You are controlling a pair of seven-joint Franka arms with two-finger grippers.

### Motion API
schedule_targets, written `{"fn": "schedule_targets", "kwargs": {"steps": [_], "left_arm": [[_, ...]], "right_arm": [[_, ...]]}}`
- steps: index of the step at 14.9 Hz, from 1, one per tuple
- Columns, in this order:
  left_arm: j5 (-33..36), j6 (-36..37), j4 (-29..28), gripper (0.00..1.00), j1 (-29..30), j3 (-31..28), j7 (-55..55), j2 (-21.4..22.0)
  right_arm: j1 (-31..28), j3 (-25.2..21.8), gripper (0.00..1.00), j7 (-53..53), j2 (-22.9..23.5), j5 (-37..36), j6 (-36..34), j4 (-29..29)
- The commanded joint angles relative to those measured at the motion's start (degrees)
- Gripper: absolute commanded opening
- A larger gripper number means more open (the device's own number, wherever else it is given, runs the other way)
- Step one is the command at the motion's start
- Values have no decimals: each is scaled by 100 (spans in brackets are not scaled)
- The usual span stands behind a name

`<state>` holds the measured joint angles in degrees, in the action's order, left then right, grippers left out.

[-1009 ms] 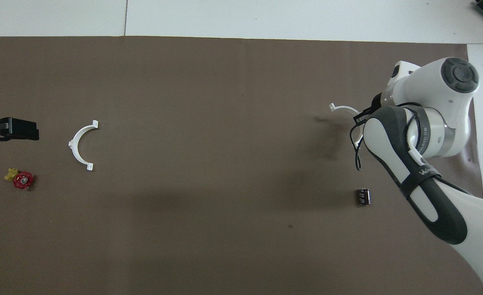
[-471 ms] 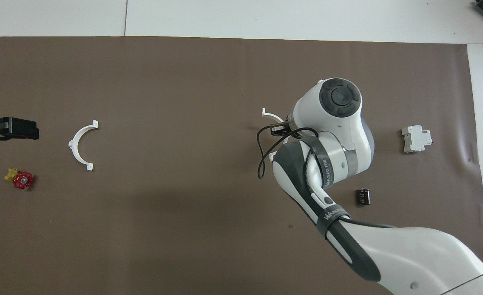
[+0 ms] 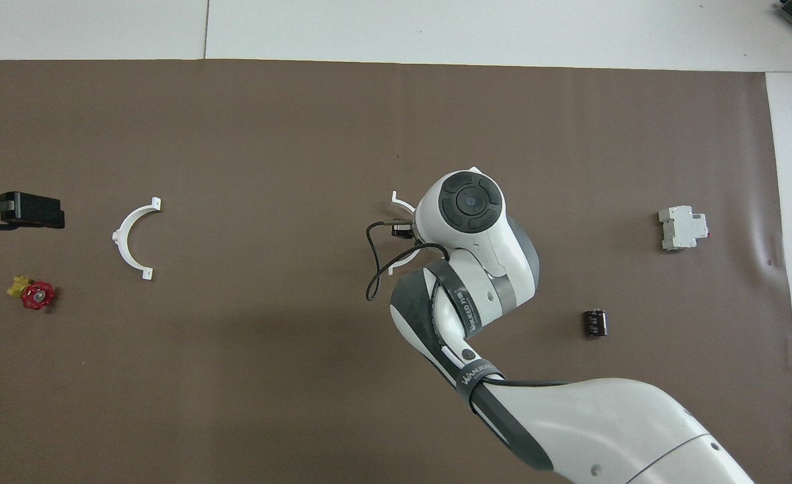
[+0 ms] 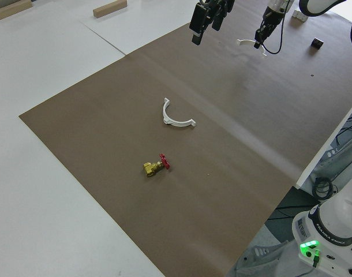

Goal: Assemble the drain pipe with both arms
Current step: 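Set the half-ring down mid-table and withdraw the right gripper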

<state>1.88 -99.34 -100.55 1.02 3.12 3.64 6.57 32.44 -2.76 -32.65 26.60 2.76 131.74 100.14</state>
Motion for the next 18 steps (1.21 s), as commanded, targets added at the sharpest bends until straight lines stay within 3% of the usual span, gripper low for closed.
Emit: {"fn": "schedule_targets", "kwargs": {"steps": [1,16,17,18], "left_arm": [[-48,-95,-79,100,-23,-22,-74,64],[-48,-104,-79,100,-23,-22,-74,64],[-48,-104,-79,100,-15,-22,-74,64],[-48,-104,-79,100,-23,-22,-74,64]], "right_arm": [[69,-5,0,-190,73,-371,238,22],[271,-5,0,-304,117,-469,291,172],[271,-5,18,-304,117,-469,291,172],[271,-5,60,-312,117,-469,282,172]]}}
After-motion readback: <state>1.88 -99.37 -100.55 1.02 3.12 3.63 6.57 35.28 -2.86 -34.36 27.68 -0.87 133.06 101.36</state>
